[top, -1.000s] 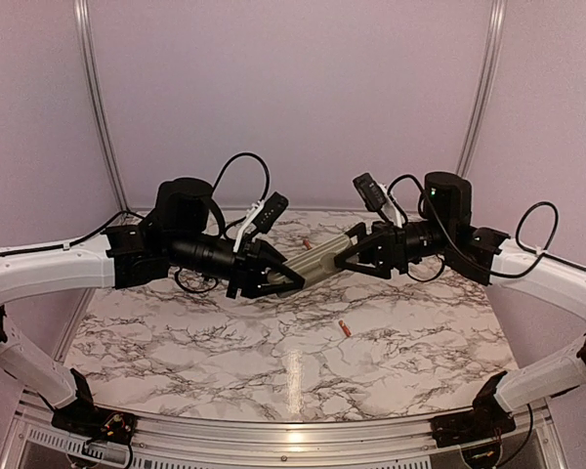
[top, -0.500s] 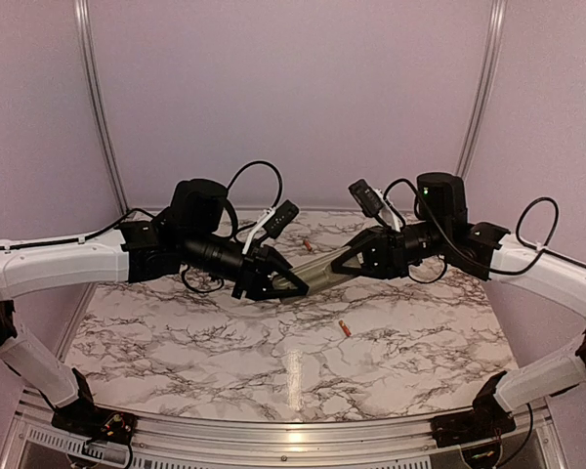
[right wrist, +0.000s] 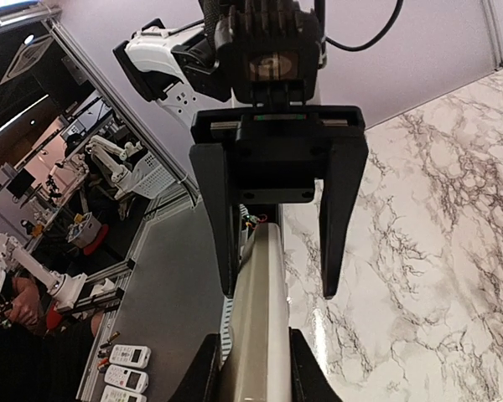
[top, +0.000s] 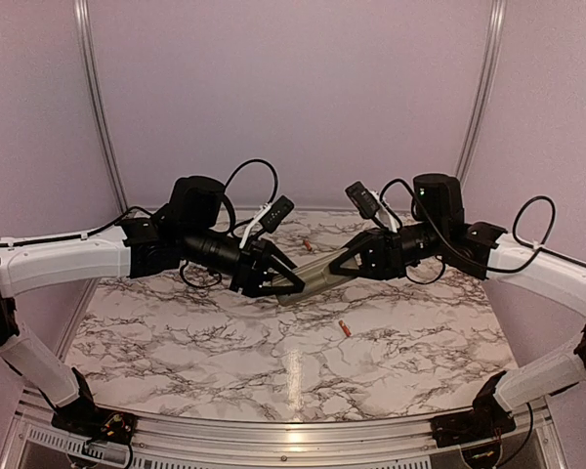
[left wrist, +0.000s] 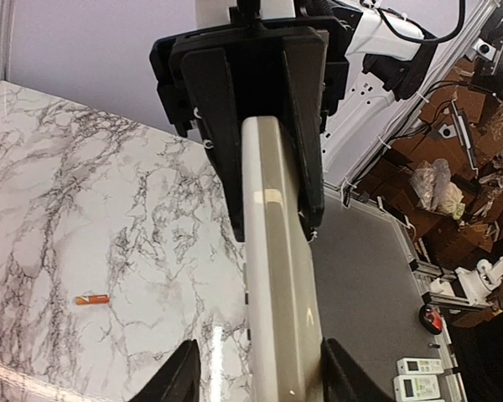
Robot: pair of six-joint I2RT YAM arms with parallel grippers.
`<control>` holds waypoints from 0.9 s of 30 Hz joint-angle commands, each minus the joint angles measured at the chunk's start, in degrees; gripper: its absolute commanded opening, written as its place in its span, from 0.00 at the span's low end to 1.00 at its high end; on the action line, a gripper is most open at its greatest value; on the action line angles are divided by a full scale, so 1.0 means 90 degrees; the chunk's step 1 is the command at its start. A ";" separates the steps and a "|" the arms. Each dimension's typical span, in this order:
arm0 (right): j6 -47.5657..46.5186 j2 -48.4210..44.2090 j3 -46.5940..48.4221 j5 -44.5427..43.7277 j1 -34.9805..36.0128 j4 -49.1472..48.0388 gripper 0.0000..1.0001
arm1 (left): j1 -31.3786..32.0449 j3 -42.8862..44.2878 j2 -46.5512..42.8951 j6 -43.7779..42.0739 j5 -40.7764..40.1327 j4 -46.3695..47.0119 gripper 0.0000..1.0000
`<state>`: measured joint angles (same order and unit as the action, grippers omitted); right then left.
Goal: Load the batteries into the remote control
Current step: Pass from the left arm to the right, then pass from the right arm to the left
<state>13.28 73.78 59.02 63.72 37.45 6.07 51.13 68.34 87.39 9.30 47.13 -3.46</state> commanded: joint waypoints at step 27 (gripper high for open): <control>0.3383 0.0380 -0.1930 -0.1739 -0.0638 -0.3239 0.00 | -0.0461 -0.2187 -0.0749 0.2052 -0.3768 0.1262 0.66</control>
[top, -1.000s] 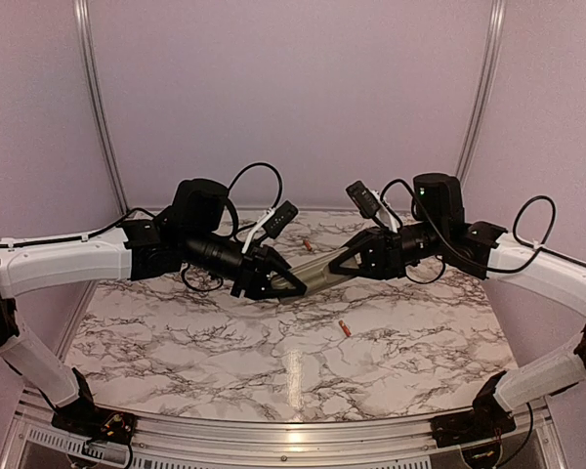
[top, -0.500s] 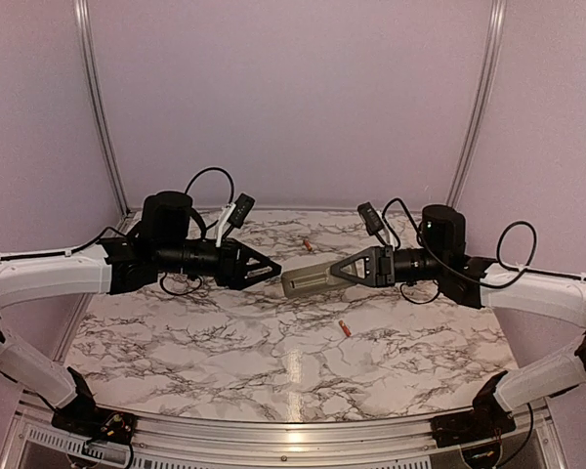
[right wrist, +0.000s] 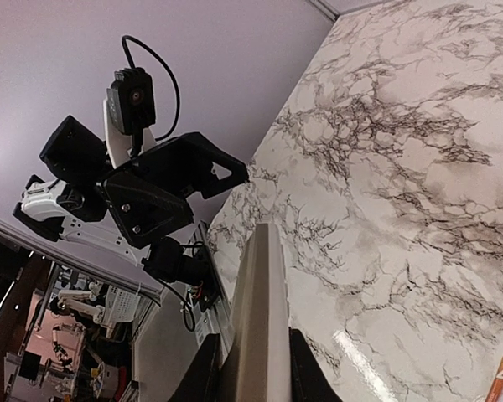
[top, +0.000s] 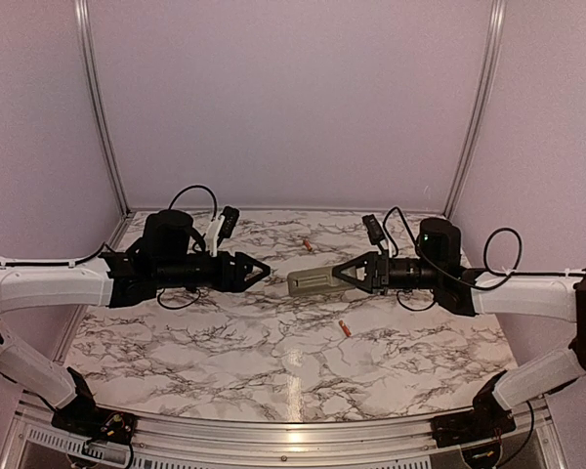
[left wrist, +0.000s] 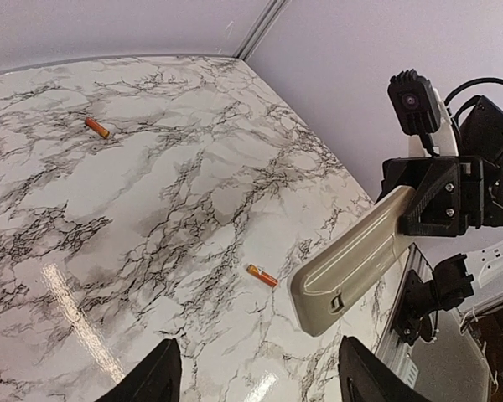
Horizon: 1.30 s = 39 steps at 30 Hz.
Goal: Load the batteries into the remote control
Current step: Pass from the right arm to the left
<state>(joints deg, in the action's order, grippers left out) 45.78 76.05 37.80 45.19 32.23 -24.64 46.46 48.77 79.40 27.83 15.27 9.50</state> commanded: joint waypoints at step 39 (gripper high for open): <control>0.0028 0.0351 0.0382 0.0059 0.0228 -0.0077 0.00 | 0.0503 0.0618 0.1138 0.0301 -0.0518 0.0067 0.57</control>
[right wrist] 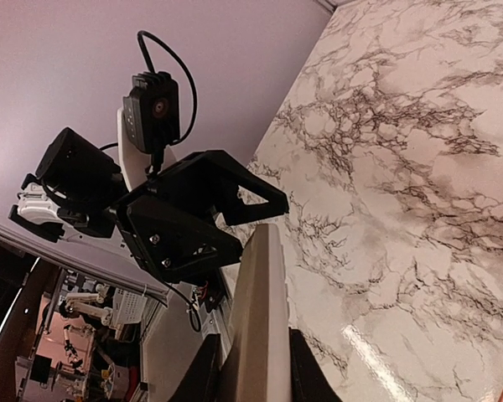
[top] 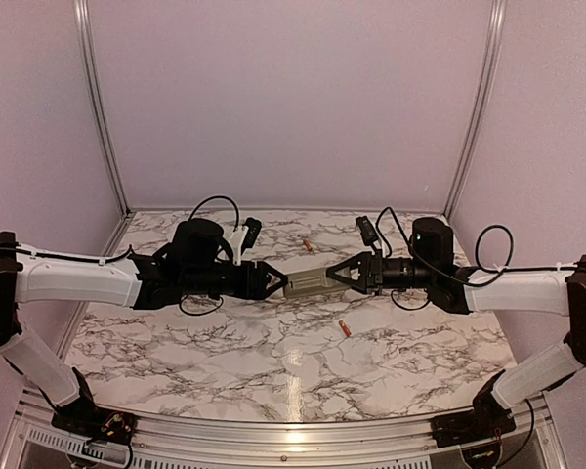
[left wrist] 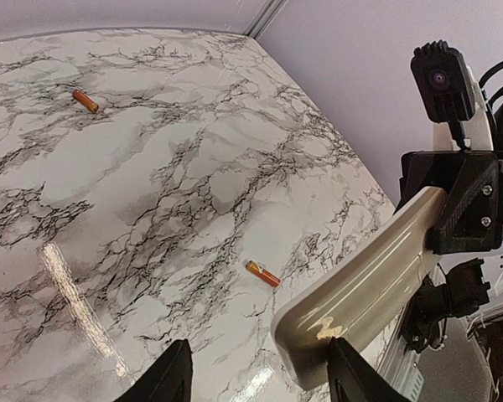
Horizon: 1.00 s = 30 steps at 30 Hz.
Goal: Load the batteries into the remote control
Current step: Pass from the right arm to the left
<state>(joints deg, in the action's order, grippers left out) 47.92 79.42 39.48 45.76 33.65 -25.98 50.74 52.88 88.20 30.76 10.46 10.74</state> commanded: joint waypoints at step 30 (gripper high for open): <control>0.1610 0.0187 -0.0219 0.0235 0.0070 -0.1682 0.00 | 0.0413 0.0431 0.0382 -0.0654 -0.0887 -0.0640 0.54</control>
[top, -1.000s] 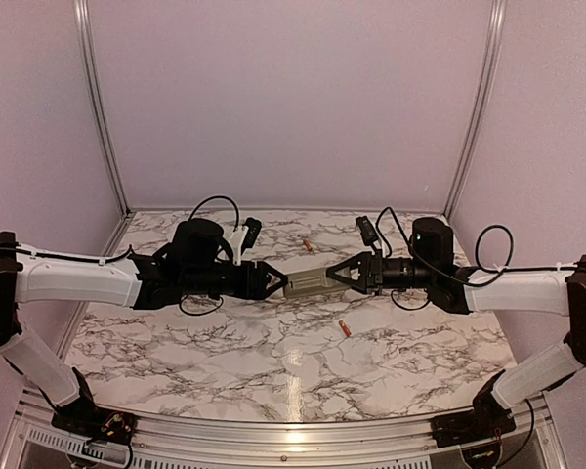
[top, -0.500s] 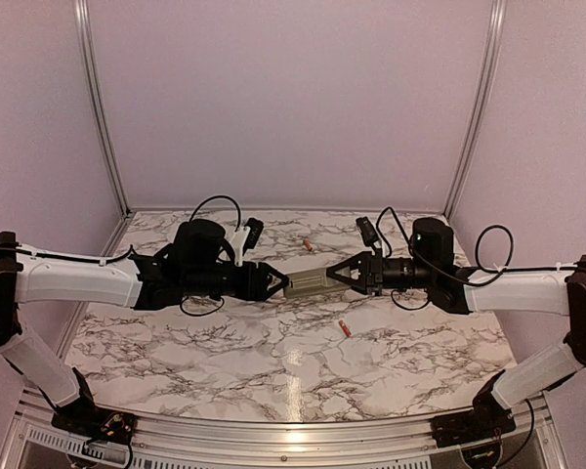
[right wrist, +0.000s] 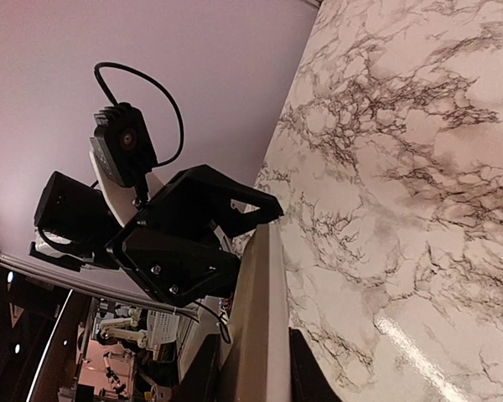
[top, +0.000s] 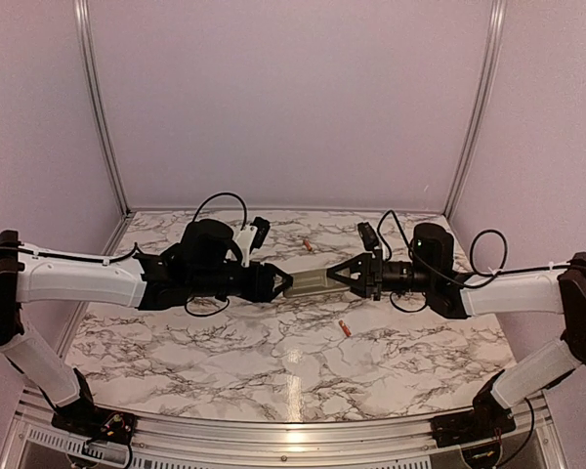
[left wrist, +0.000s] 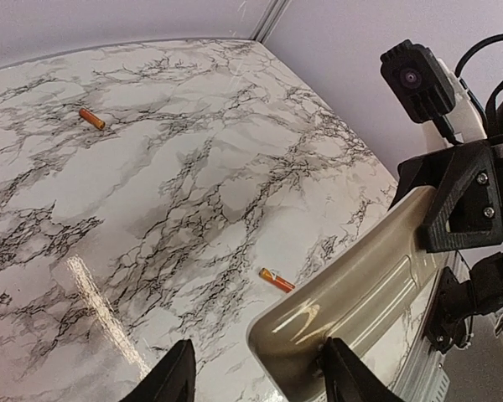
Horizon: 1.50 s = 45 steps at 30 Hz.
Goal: Load the batteries into the remote control
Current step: Pass from the right arm to the left
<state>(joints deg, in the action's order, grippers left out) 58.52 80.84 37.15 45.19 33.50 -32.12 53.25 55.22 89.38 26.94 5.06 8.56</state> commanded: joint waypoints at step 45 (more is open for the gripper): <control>-0.5212 0.0315 0.2548 0.2437 0.0613 0.4922 0.00 | 0.0040 0.1144 0.0153 -0.2609 0.4465 -0.2244 0.32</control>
<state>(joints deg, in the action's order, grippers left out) 14.28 82.78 57.23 65.21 38.11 9.23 53.34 63.75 89.67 3.86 42.33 -11.11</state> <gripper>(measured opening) 0.192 0.363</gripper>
